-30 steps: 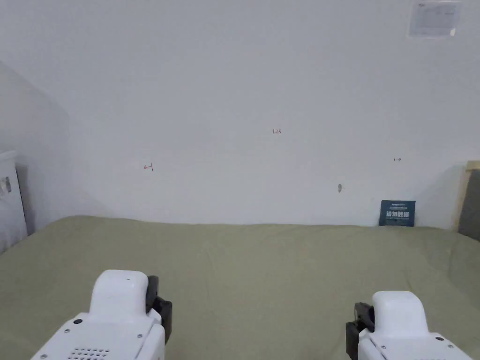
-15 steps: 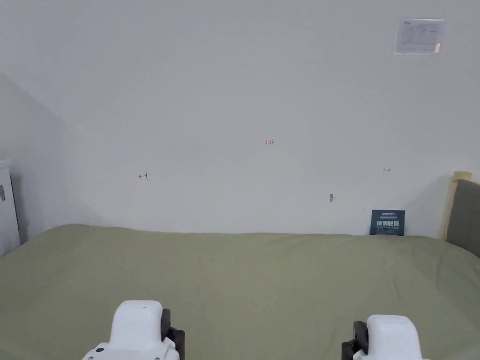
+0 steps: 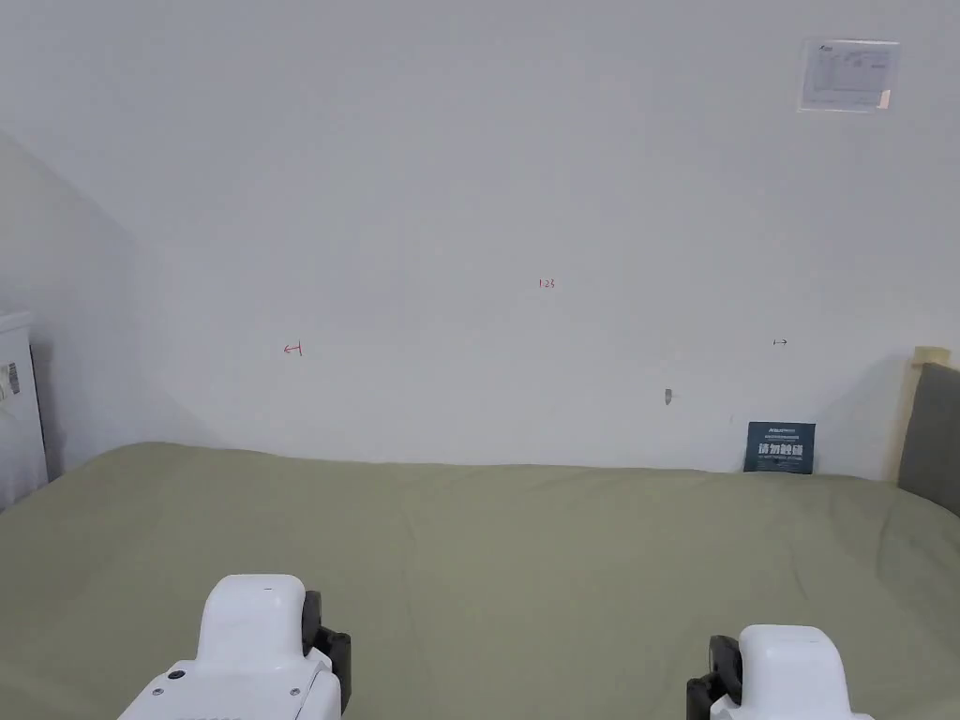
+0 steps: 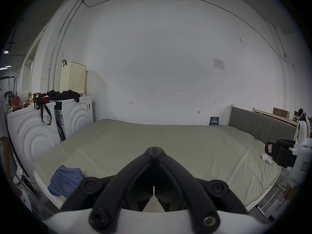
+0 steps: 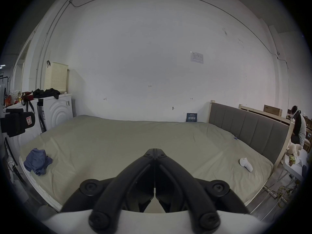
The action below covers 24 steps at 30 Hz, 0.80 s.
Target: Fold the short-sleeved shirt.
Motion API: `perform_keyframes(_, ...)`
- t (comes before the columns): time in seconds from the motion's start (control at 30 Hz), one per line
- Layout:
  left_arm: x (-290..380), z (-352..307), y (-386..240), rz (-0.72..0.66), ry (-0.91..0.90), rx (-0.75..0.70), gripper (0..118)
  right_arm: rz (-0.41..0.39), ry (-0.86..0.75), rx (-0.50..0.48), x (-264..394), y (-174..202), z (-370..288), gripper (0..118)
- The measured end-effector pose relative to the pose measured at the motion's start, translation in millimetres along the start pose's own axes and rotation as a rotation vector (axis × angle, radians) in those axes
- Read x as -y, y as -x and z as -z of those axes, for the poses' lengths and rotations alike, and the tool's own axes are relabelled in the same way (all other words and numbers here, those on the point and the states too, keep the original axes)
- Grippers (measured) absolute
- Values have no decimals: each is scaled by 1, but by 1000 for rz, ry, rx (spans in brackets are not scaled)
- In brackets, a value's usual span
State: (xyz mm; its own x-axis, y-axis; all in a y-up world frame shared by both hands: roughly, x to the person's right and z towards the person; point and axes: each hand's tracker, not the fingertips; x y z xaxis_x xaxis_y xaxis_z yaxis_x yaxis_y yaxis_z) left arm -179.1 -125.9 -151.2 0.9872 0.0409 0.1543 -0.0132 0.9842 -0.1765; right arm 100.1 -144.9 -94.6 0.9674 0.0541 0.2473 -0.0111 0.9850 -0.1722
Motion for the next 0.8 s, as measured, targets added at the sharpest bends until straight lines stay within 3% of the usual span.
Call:
perform_keyframes(0.7,0,-4,8,-22,7,-1,0,-16,-1,5,-4,4,-4,2)
perform_keyframes(0.77,-2,-3,9,-14,8,-7,10,-45,-17,29,-6,5,-6,9)
perform_keyframes(0.8,-3,-3,10,-6,8,-13,14,-69,-23,39,-7,6,-6,22)
